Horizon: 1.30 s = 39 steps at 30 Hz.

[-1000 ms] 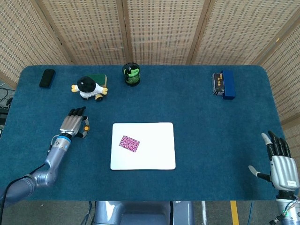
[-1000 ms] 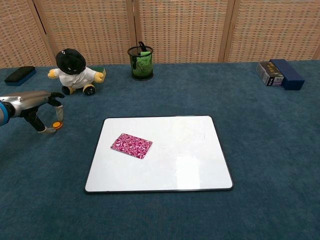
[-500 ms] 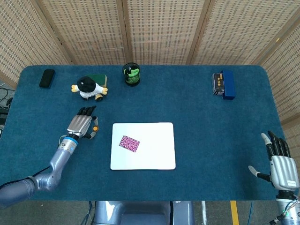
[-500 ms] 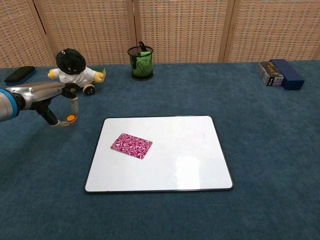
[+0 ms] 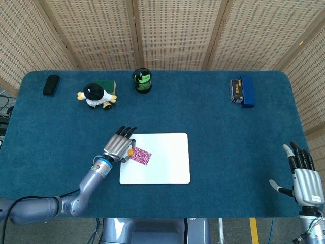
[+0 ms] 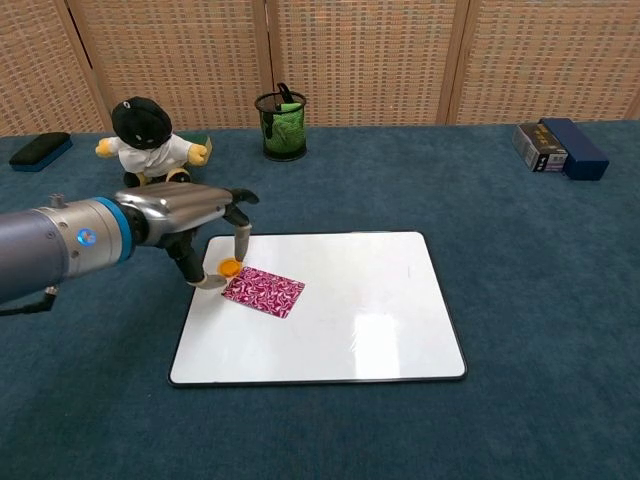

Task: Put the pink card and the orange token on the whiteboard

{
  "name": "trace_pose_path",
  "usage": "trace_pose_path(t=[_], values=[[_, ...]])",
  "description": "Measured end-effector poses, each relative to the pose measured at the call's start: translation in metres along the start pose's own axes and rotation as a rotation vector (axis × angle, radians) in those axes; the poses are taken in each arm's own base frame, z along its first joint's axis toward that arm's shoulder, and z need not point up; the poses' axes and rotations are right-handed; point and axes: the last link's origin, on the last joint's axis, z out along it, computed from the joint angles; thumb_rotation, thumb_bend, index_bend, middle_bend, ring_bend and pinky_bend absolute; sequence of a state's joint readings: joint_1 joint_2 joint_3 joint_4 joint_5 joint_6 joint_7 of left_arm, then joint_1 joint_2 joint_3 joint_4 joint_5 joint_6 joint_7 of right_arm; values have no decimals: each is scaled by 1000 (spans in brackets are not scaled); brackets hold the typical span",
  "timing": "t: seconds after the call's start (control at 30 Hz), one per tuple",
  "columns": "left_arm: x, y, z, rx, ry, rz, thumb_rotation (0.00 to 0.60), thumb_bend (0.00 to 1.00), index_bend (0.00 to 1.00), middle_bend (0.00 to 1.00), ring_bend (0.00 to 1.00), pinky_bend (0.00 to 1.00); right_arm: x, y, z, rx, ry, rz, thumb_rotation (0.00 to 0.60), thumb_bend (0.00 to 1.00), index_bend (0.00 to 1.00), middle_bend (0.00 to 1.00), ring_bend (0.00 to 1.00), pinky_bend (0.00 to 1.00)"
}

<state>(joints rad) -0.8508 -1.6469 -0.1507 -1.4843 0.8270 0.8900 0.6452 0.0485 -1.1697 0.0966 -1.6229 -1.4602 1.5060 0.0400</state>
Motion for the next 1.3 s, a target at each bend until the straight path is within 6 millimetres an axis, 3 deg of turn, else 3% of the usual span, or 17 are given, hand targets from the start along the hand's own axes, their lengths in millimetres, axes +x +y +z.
trace_pose_path(t=[0.23,0.6,0.67,0.77,0.83,0.93,1.07,1.3], values=[[-10,19,7,-7,-2,27,600,329,546,0,0,0,0,0,0,-1,-3,1,600,0,0,0,0,0],[-11,18,14,12,17,39,600,304,541,0,0,0,0,0,0,-2,-5,2,600,0,0,0,0,0],[-12,19,13,9,17,40,600,286,482,0,0,0,0,0,0,-2,-5,2,600,0,0,0,0,0],[-12,20,12,0,16,37,600,221,212,0,0,0,0,0,0,-2,-5,2,600,0,0,0,0,0],[-12,20,12,-2,15,33,600,125,27,0,0,0,0,0,0,-2,-5,3,600,0,0,0,0,0],[-10,19,11,-4,24,34,600,50,0,0,0,0,0,0,0,-2,-7,3,600,0,0,0,0,0],[-3,17,7,-14,64,27,600,38,0,0,0,0,0,1,0,-2,-9,6,600,0,0,0,0,0],[29,-6,-18,-4,178,11,600,38,0,0,0,0,0,0,0,-1,-5,1,600,0,0,0,0,0]])
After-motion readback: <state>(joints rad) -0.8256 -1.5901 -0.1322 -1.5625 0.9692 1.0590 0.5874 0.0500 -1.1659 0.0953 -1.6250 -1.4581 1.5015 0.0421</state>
